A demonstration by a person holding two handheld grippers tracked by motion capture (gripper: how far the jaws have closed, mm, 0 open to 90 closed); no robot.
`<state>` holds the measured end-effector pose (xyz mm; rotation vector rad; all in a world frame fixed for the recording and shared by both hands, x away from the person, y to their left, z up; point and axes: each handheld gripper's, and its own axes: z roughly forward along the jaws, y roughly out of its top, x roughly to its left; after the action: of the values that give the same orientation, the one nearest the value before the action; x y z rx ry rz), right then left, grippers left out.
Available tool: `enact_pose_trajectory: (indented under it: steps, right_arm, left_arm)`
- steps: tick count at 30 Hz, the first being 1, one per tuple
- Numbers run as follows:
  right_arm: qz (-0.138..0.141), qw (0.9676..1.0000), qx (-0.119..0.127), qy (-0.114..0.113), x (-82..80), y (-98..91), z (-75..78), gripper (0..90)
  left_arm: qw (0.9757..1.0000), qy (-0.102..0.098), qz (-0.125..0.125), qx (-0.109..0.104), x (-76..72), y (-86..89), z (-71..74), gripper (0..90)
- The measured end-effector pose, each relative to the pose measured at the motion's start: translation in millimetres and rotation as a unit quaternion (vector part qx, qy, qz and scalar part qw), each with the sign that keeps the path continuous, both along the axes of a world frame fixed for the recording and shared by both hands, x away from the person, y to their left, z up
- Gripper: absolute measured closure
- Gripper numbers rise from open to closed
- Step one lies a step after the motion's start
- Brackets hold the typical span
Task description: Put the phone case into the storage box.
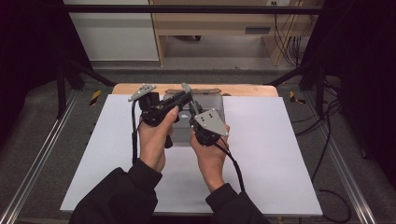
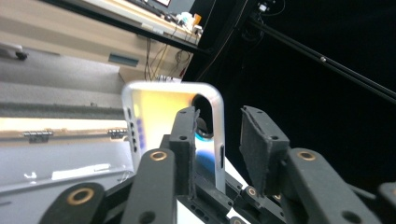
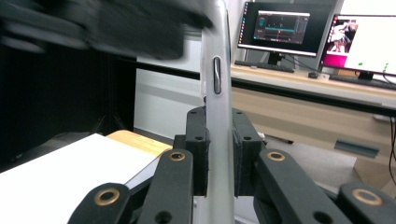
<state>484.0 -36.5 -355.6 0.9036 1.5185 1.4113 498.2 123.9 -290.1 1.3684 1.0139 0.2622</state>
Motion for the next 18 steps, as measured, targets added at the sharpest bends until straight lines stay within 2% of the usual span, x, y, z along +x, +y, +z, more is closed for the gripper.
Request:
enact_pose_trajectory:
  steps: [2,5,9,11,14,18]
  right_arm:
    - [-0.001,1.0,0.004,0.004,0.8,-2.0,-0.9,80.5]
    - [-0.004,0.9998,0.011,0.015,4.0,-9.3,-4.5,80.4]
    - [-0.004,0.9997,0.011,0.021,5.8,-13.7,-6.7,80.5]
    - [0.001,0.9993,0.019,0.033,8.4,-19.3,-8.6,80.4]
    - [-0.002,0.999,0.023,0.037,9.9,-23.8,-9.6,80.5]
    - [-0.009,0.9984,0.029,0.048,13.9,-32.9,-11.9,80.5]
  left_arm:
    - [1.0,-0.007,0.004,0.0,-2.4,1.3,1.3,64.1]
    - [0.9998,-0.017,0.006,0.011,-4.7,4.0,1.6,60.7]
    - [0.9993,-0.027,0.013,0.024,-6.7,10.1,-3.0,60.8]
    - [0.9989,-0.029,0.021,0.029,-6.9,13.6,-6.5,52.8]
    - [0.998,-0.031,0.033,0.044,-7.2,21.3,-13.2,50.2]
    - [0.9956,-0.041,0.053,0.064,-9.3,32.5,-23.0,43.1]
